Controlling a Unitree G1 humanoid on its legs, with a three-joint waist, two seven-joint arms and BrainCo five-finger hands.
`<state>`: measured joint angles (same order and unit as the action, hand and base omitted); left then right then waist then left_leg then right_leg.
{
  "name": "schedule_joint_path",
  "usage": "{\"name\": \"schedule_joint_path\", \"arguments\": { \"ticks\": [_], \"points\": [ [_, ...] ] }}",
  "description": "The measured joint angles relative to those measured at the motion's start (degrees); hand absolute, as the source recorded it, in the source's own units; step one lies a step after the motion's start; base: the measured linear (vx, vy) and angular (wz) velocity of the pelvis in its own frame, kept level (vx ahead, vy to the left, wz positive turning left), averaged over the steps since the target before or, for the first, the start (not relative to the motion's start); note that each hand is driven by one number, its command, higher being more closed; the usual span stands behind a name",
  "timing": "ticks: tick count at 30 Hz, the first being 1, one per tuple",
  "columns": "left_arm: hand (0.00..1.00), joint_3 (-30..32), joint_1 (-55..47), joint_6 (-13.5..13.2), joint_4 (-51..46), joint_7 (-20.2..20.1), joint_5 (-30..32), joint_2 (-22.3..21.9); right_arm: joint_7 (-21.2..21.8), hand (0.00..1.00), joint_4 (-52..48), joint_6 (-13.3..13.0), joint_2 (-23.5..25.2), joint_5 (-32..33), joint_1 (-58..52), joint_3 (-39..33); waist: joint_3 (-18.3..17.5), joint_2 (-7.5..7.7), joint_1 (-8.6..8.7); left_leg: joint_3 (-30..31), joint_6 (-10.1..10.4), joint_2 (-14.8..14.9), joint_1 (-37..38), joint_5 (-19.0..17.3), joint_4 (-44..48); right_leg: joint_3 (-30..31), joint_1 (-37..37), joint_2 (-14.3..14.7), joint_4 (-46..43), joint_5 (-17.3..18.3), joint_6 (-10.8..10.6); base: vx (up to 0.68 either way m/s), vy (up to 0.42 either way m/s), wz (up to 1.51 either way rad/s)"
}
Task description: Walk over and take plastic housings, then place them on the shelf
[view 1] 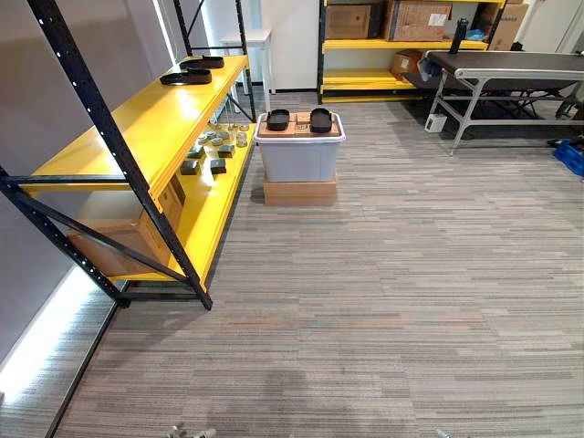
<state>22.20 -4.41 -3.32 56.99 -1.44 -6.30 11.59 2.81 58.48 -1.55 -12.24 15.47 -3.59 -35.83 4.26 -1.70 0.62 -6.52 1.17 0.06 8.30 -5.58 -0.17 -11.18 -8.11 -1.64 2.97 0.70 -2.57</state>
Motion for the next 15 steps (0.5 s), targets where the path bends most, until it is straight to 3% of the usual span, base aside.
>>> {"name": "schedule_joint_path", "arguments": {
  "ticks": [4,8,15],
  "points": [
    [0.0,-0.15,-0.59,-0.56,-0.17,-0.16,0.96,0.37,0.58,0.0,-1.44,-1.07,-3.6,-3.64,0.03,1.8,0.33,-0.21,-0.03,-0.05,0.38,0.12,0.57,-0.15,-0.28,-0.33,-0.43,0.08,-0.08,0.27,-0.39,0.0,-0.017,0.02],
    [0.0,-0.16,-1.63,-0.55,-0.11,-0.27,0.64,0.15,1.18,0.0,-1.27,-1.06,-3.54,-4.27,0.06,3.21,0.63,-0.17,-0.02,-0.13,0.74,0.23,1.28,-0.37,-0.32,-0.4,-0.94,0.1,-0.33,0.62,-0.84,0.0,-0.008,0.0],
    [0.0,-0.14,-2.54,-0.57,-0.01,-0.13,-1.32,-1.49,1.1,0.0,1.5,-0.99,-3.0,2.55,0.14,1.99,0.66,-0.21,0.05,-0.29,0.69,0.22,1.4,-0.34,-0.32,-0.56,-0.97,0.06,-0.48,0.62,-0.82,-0.01,-0.008,0.0]
  ]
}}
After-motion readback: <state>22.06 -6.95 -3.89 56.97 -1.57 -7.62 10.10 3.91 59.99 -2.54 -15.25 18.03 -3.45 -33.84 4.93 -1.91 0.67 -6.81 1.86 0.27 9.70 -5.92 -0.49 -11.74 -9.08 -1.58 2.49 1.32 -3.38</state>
